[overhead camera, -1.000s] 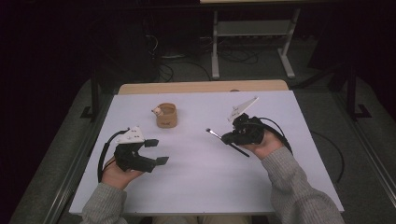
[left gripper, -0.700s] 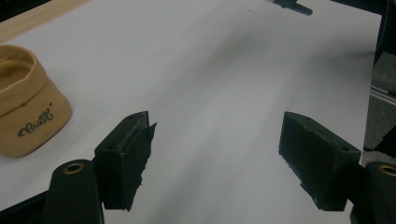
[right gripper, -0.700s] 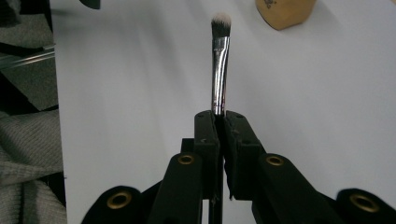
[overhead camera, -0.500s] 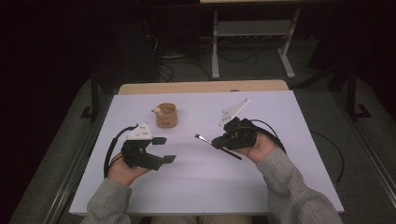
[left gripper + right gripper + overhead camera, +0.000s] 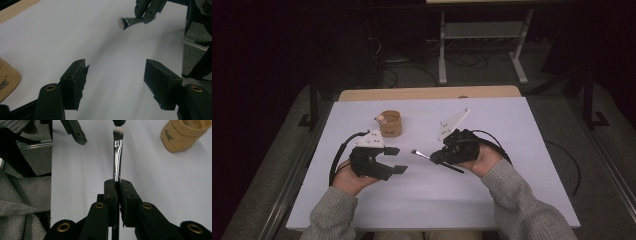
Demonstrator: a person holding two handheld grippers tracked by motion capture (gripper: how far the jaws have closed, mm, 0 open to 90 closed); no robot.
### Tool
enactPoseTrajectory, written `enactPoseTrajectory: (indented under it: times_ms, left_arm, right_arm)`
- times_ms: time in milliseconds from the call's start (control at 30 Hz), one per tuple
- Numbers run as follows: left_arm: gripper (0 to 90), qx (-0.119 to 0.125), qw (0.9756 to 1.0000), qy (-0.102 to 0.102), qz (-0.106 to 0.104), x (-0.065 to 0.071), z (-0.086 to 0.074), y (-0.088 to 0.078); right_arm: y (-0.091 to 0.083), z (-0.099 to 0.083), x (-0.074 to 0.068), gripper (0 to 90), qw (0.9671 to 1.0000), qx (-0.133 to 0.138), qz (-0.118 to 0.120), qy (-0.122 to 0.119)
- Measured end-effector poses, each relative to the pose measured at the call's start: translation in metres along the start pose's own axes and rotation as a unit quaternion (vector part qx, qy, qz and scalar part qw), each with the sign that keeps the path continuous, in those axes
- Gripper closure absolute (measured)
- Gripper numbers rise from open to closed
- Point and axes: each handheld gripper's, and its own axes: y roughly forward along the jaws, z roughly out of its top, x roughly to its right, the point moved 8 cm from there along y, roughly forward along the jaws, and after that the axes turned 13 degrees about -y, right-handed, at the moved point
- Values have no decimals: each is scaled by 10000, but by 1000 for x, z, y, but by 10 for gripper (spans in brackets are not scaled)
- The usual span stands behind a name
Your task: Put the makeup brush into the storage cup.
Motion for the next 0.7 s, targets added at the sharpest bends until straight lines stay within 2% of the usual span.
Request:
enactPoseTrajectory:
  times_ms: [67,100,267,400,567,600,700]
  left_arm:
    - [371,5,10000,36,-64,3,3,1]
    - [378,-44,9999,97,-107,5,4,3]
    - [414,-102,9996,107,-230,9,4,6]
    - [463,-208,9990,191,-356,13,4,8]
    - [522,-235,9985,148,-462,15,4,9]
    - [522,-270,9983,197,-473,14,4,10]
    - [597,-359,9974,227,-587,16,2,11]
  right_arm:
    - [4,4,-5,831,9998,31,125,-122]
    - [5,5,-7,831,9998,29,143,-151]
    - [12,10,-13,831,9992,36,269,-286]
    - [18,12,-17,831,9985,-3,354,-415]
    - [23,13,-18,831,9981,8,418,-446]
    - [23,13,-19,831,9979,41,435,-474]
    - [25,14,-21,831,9976,28,476,-510]
